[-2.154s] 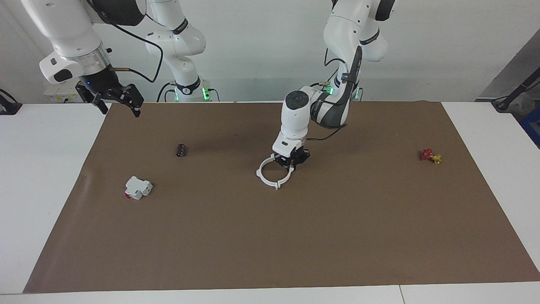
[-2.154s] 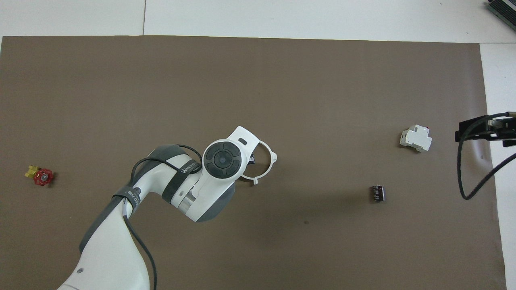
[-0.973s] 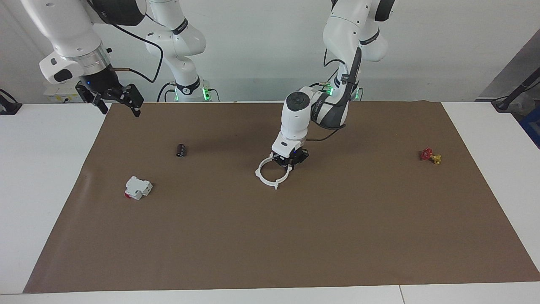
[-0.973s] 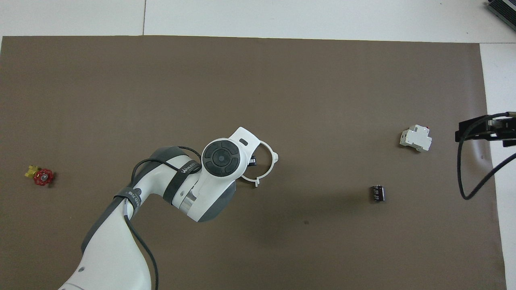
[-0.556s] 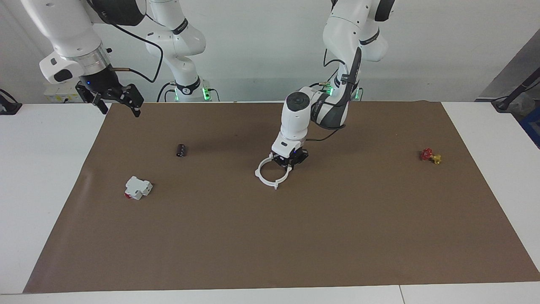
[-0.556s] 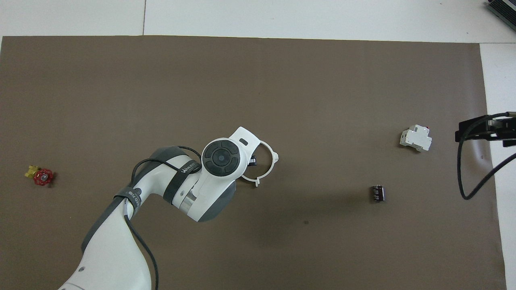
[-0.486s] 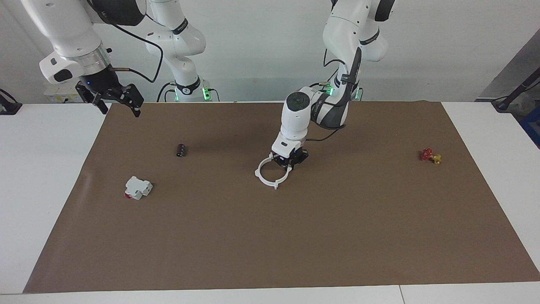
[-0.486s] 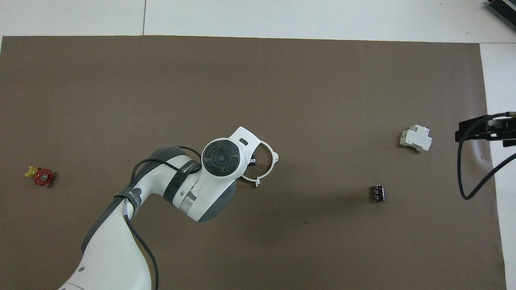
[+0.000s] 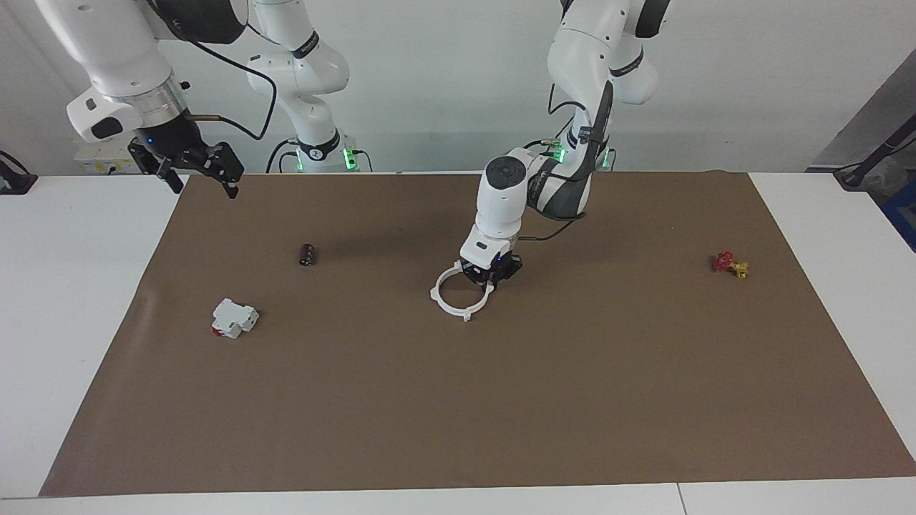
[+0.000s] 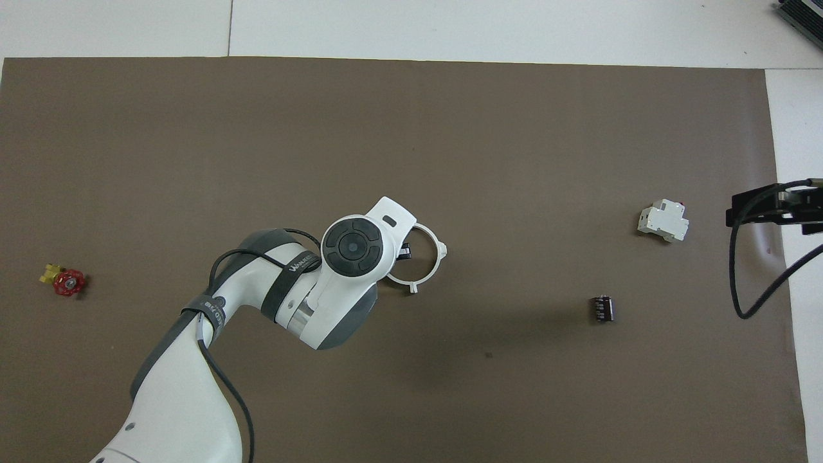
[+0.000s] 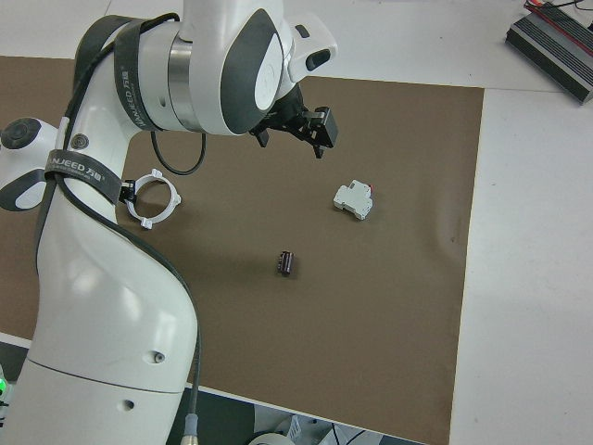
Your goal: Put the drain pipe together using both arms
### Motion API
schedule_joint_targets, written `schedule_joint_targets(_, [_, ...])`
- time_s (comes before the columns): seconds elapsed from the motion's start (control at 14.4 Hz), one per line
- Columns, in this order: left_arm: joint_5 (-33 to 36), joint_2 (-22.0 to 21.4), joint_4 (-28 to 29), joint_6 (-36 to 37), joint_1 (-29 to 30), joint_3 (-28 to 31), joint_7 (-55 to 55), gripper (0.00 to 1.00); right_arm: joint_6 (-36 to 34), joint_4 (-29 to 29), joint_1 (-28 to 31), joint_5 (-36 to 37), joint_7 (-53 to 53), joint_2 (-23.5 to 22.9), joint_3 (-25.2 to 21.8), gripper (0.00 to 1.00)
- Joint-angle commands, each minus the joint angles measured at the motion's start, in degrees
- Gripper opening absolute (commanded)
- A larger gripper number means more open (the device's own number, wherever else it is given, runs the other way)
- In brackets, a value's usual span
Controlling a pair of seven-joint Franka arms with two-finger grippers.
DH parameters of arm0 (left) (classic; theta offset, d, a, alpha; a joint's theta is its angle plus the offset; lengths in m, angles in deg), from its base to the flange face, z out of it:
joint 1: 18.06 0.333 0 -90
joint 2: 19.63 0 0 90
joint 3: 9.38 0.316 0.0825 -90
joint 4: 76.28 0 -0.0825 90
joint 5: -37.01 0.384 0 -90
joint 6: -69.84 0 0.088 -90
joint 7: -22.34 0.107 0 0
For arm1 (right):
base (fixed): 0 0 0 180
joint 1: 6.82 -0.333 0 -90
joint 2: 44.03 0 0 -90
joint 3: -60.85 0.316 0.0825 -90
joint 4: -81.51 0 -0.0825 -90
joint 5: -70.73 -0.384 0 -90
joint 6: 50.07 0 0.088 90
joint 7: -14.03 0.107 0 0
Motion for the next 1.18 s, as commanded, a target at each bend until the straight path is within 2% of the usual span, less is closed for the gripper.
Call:
schedule_joint_targets(0.0, [-1.4,0.6,-0.8,0.2,-0.4,0.4,1.3,0.0,1.0,1.4,0.3,-1.3,0.4,1.2,0.2,1.0])
schedule_joint_targets(0.07, [-1.4,0.6,-0.6,0.2,-0.4,0.4,1.3,0.2,1.0,1.4,0.3,-1.3,0.4,1.2,0.2,1.0])
schedule_joint_targets(0.14, [-1.4,0.5,-0.5,0.2,-0.5,0.4,1.3,0.44,1.0,1.4,0.3,-1.3,0.4,1.2,0.2,1.0])
schedule_joint_targets(0.21, [-1.4,0.5,-0.5,0.2,-0.5,0.4,1.4,0.5,1.0,1.4,0.3,-1.3,0.4,1.2,0.2,1.0])
schedule_joint_targets(0.35, [-1.4,0.5,-0.5,0.2,-0.5,0.4,1.4,0.55,1.0,1.4,0.3,-1.3,0.4,1.2,0.2,1.0])
schedule_joint_targets(0.42, [-1.4,0.5,-0.4,0.2,-0.6,0.4,1.5,0.65,1.0,1.4,0.3,-1.3,0.4,1.2,0.2,1.0])
schedule_joint_targets(0.49, [-1.4,0.5,-0.5,0.2,-0.6,0.4,1.5,0.68,1.0,1.4,0.3,-1.3,0.4,1.2,0.2,1.0])
schedule_joint_targets(0.9, [-1.4,0.4,-2.4,1.4,-0.5,0.5,1.3,0.69,1.0,1.4,0.3,-1.3,0.4,1.2,0.2,1.0])
schedule_joint_targets(1.04, [-1.3,-0.4,-4.0,4.2,-0.2,0.6,1.5,0.8,1.0,1.4,0.3,-1.3,0.4,1.2,0.2,1.0])
schedule_joint_targets(1.11, [-1.0,-1.4,-4.1,4.3,-0.1,0.8,1.6,0.99,1.0,1.4,0.3,-1.3,0.4,1.2,0.2,1.0])
